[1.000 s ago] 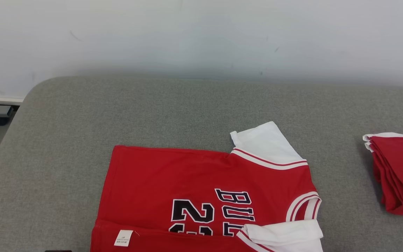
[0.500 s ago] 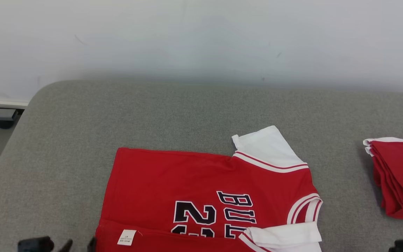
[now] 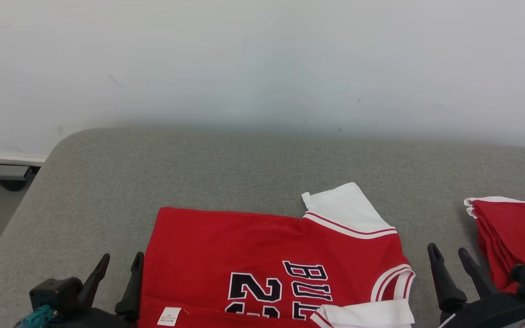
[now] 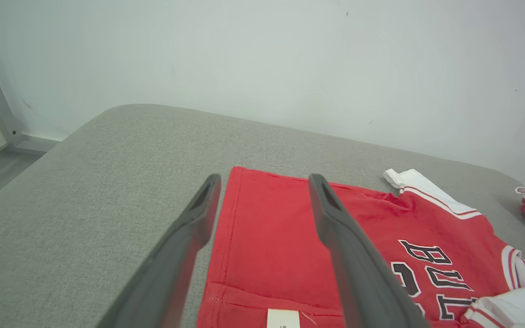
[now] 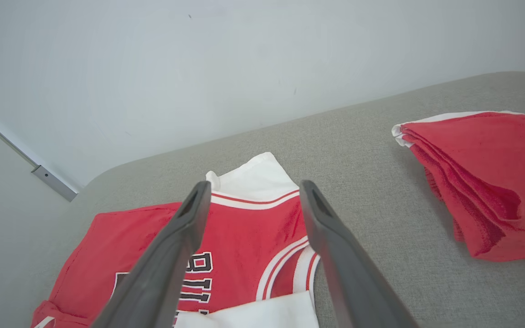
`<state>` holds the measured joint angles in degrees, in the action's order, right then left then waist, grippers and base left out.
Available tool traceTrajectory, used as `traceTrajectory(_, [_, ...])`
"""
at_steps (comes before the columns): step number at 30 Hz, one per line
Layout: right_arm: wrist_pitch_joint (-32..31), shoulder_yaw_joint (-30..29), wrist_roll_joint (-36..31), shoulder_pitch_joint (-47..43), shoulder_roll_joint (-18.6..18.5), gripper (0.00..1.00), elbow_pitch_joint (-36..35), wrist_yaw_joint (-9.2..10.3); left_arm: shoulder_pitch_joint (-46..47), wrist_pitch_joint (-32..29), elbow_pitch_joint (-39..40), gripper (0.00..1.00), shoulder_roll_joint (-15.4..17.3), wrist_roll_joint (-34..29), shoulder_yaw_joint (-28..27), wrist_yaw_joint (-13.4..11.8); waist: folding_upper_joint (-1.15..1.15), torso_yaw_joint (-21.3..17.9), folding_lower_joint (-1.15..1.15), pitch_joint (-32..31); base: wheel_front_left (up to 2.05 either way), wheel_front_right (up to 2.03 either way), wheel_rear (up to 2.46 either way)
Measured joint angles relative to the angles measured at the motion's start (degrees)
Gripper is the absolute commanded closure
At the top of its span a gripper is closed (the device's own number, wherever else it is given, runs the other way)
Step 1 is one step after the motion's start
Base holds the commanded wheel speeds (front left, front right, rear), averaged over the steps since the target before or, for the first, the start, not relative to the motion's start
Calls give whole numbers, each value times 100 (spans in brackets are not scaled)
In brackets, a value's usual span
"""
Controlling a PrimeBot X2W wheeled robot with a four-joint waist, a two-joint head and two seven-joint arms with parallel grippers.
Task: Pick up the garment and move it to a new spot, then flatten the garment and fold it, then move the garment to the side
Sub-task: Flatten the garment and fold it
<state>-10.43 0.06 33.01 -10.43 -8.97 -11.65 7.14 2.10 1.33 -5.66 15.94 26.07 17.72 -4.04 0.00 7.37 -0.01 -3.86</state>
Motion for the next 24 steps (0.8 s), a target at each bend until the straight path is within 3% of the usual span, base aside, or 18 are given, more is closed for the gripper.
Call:
traceTrajectory(8, [967, -143, -654, 53, 189, 0, 354, 0, 13, 378, 35, 0, 33, -142, 33, 2, 0, -142, 0, -103, 0, 0, 0])
traceTrajectory(15, [1298, -277, -658, -71, 96, 0, 617, -7, -65, 475, -87, 0, 64, -286, 108, 2, 0, -271, 0, -140, 0, 0, 0])
traceTrajectory(24, [1507, -151, -656, -83, -34, 0, 790, -263, -88, 477, -286, 0, 144, -275, 90, 54, 0, -342, 1, -122, 0, 0, 0])
